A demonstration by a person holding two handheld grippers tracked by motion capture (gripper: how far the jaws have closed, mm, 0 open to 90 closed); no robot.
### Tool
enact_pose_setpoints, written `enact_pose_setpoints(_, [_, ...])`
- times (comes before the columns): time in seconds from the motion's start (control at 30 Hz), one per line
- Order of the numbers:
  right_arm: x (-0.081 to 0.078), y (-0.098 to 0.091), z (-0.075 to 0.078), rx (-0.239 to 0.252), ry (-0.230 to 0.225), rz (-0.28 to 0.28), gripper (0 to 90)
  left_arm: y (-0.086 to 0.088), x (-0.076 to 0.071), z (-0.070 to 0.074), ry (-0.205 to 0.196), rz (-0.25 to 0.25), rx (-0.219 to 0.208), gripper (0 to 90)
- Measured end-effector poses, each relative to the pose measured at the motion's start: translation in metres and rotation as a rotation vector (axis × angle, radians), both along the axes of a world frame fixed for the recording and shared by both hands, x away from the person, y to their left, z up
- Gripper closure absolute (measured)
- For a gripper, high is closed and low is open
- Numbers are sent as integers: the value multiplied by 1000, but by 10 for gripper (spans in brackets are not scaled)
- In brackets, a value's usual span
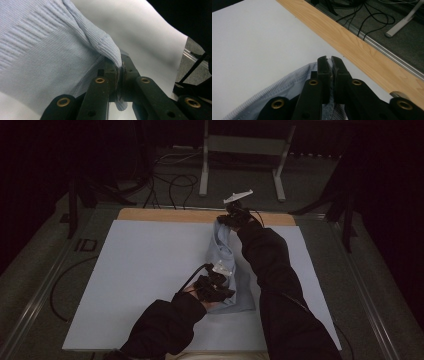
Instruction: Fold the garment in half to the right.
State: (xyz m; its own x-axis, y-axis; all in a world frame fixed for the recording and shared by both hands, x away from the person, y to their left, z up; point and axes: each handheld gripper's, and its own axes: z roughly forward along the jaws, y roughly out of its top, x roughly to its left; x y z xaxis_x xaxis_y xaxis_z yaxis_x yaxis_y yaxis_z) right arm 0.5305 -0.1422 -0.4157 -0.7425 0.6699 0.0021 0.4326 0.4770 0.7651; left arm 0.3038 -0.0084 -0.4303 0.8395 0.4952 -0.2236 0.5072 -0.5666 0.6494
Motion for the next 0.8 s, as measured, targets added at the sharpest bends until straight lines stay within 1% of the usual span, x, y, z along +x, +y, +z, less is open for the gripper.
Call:
enact_pose_setpoints(0.03, [0,-2,-2,11,-2,2,871,-2,0,-1,-2,-4,4,867])
enact_pose_setpoints(0.1, [0,-3,-4,12,-2,-2,871,-5,1,-3,-3,-5,6,866])
enact_pose_setpoints(0.17, [0,-6,-10,23,-4,-4,871,-9,2,-7,1,-4,10,866])
enact_pose_setpoints(0.2, [1,-7,-14,31,-2,-8,871,-9,2,-7,1,-4,10,866])
enact_pose_setpoints(0.23, [2,-8,-17,38,4,-7,871,-13,2,-11,0,-1,19,866])
enact_pose_setpoints(0.3, [3,-9,-22,36,10,-6,871,-17,2,-15,-2,3,24,866])
enact_pose_setpoints(0.37, [5,-9,-28,54,22,-1,870,-21,1,-19,-6,8,31,866])
enact_pose_setpoints(0.4, [5,-9,-30,57,22,2,870,-23,1,-21,-4,13,27,866])
enact_pose_setpoints(0.43, [5,-8,-32,58,32,5,870,-23,1,-21,-4,13,27,866])
enact_pose_setpoints(0.47, [6,-8,-35,56,29,10,870,-24,3,-25,3,20,25,866])
enact_pose_setpoints(0.5, [6,-8,-35,56,29,10,870,-24,3,-25,3,20,25,866])
enact_pose_setpoints(0.53, [8,-7,-40,59,39,7,870,-25,5,-30,11,31,25,866])
enact_pose_setpoints(0.57, [8,-7,-40,59,39,7,870,-25,5,-30,11,31,25,866])
enact_pose_setpoints(0.6, [10,-6,-45,70,44,9,865,-25,5,-32,13,33,26,866])
enact_pose_setpoints(0.67, [10,-4,-48,69,47,26,849,-26,7,-38,25,41,27,865])
enact_pose_setpoints(0.7, [11,-4,-50,71,50,22,778,-26,7,-38,25,41,27,865])
enact_pose_setpoints(0.73, [11,-4,-52,81,61,23,677,-28,9,-42,34,43,31,865])
enact_pose_setpoints(0.8, [11,-5,-55,77,84,16,536,-30,11,-45,39,49,40,865])
